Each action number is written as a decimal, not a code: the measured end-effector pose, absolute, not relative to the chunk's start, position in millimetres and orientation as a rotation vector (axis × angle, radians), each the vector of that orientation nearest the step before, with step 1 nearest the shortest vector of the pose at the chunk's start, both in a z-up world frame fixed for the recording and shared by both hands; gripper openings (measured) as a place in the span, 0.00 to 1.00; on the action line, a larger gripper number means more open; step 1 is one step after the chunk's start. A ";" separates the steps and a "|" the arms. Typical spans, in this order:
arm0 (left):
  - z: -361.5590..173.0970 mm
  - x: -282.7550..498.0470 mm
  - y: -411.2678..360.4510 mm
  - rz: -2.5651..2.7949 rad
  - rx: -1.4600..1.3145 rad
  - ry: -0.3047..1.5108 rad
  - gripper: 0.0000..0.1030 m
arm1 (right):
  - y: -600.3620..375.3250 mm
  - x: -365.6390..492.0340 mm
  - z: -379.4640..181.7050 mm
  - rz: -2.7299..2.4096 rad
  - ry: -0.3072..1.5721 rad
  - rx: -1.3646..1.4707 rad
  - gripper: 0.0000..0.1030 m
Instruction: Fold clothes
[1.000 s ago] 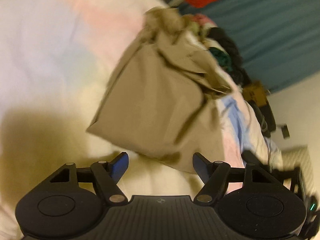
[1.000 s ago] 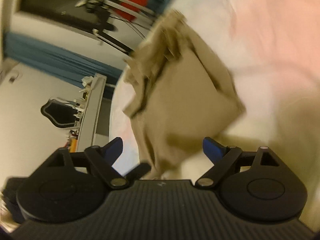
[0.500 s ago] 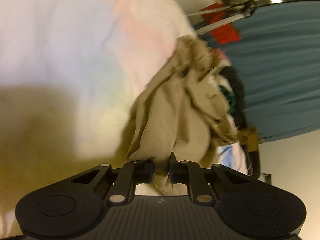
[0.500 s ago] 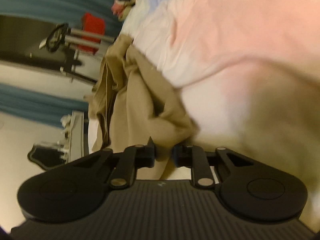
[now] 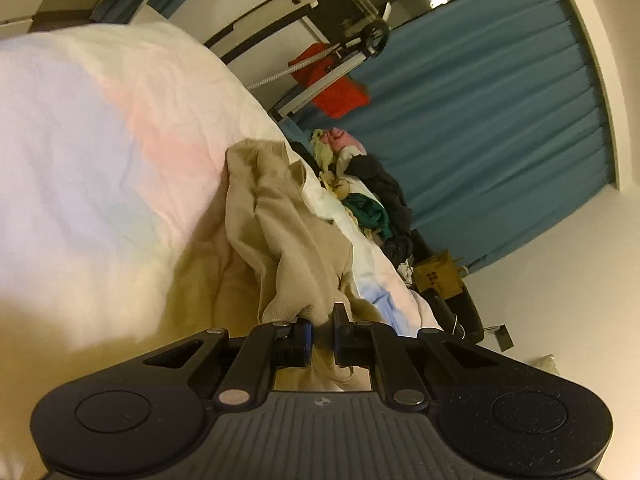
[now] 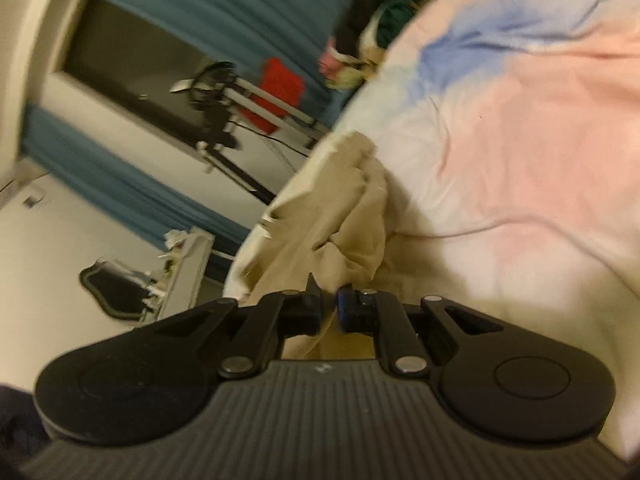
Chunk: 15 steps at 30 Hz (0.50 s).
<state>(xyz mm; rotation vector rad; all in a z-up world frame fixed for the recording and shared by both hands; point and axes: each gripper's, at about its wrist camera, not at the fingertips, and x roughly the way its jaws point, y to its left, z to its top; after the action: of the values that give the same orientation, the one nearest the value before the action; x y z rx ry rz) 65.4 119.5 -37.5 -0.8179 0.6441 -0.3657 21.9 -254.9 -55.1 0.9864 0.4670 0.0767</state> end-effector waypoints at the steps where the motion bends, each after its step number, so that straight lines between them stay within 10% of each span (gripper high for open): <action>1: -34.4 53.1 118.4 -0.370 -0.810 0.641 0.09 | -253.5 7.8 -52.5 0.083 0.460 0.977 0.10; 15: 12.9 -5.9 104.1 -0.369 -0.745 0.628 0.10 | -260.2 -51.1 -21.1 0.063 0.401 1.004 0.10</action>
<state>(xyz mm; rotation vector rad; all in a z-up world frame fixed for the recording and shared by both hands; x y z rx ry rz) -5.9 104.1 12.9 -0.7446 0.6276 -0.3688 -51.1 -260.2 -21.1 1.0045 0.4007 0.0626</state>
